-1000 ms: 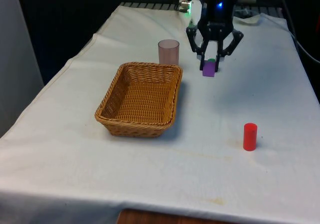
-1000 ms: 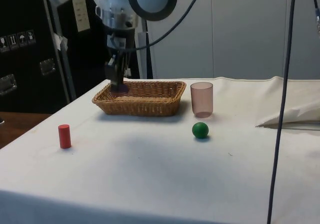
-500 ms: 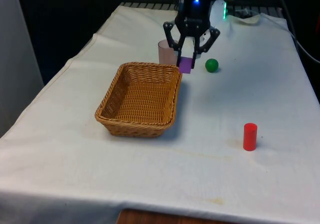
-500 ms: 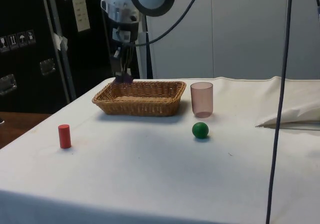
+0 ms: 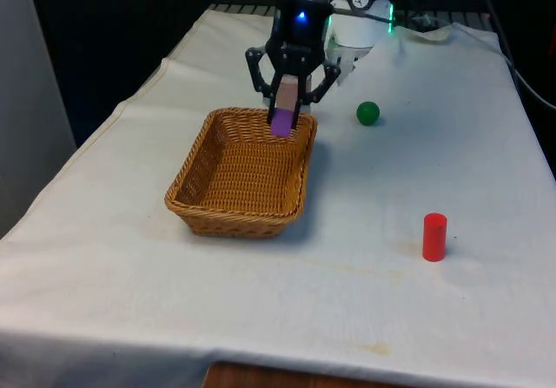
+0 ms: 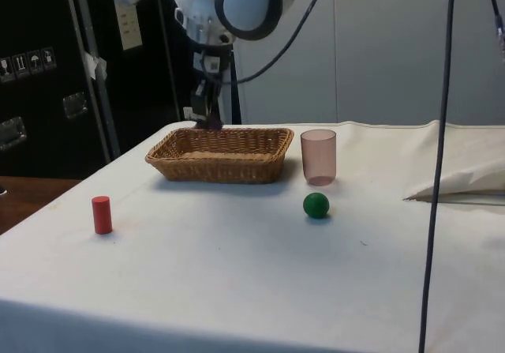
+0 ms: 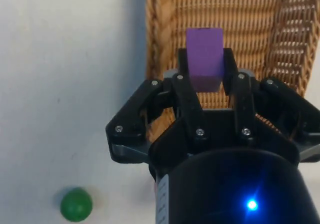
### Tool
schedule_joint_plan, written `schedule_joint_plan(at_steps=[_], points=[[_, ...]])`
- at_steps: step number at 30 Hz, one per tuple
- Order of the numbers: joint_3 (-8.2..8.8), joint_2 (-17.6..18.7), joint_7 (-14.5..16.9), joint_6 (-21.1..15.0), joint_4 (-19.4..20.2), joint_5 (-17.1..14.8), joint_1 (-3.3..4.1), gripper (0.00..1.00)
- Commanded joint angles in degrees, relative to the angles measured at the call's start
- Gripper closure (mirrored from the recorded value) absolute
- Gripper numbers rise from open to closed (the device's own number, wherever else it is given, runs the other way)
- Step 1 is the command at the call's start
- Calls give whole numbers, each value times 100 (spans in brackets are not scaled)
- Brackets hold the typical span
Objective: Pick up the triangular block and place it into the basket.
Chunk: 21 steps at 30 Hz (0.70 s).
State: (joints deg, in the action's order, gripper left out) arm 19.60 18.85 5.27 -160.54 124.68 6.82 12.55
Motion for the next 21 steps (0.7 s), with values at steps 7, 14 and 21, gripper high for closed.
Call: schedule_joint_plan(at_steps=[7,14,21], points=[[46,229,275,-361,23,-132,-166,67],[120,556,441,-728,29,-258,-241,67],[52,796,619,-968,17,-493,-350,67]])
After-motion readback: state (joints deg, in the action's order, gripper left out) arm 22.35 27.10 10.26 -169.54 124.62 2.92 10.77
